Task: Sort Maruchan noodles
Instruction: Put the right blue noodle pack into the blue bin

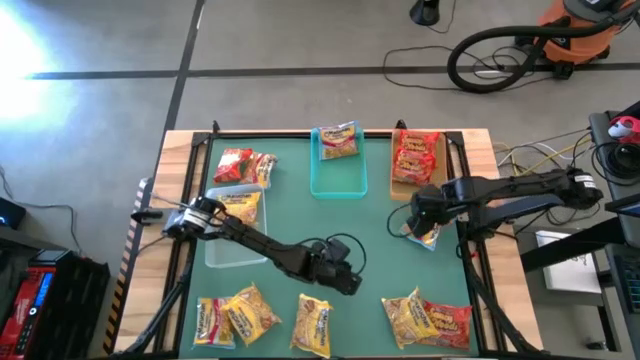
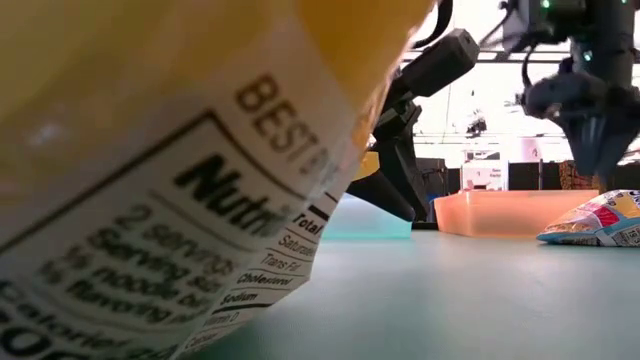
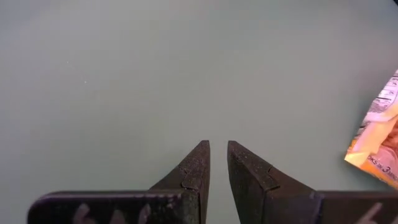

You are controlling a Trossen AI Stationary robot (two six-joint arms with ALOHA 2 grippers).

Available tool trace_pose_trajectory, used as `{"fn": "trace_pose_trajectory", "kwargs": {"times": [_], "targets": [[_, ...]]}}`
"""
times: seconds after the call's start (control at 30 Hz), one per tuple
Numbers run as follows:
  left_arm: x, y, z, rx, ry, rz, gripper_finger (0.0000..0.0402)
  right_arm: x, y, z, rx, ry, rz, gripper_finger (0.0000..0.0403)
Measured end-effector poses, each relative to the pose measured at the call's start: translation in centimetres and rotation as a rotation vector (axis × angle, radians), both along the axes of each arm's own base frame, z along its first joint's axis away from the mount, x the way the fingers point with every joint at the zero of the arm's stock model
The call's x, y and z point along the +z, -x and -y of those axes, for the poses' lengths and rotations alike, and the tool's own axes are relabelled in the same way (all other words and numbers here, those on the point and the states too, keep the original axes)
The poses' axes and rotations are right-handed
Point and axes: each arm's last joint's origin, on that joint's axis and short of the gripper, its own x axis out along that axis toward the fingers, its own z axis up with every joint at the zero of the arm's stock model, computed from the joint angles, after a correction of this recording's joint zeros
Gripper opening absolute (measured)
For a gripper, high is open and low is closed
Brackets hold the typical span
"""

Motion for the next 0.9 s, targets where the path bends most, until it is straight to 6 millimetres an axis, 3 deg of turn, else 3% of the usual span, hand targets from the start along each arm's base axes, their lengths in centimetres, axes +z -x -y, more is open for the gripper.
{"fn": "trace_pose_trajectory", "kwargs": {"times": [0.57,0.9], "targets": [[0.1,0.3,0.9,-0.024,-0.015,0.003,0.0039,-3.0,-0.7,0.0,-0.013,0.051,-0.113,0.0182],[0.1,0.5,1.0,-0.029,-0.021,-0.012,0.0039,-4.0,-2.4,-0.1,0.183,0.060,-0.144,0.0182]]}}
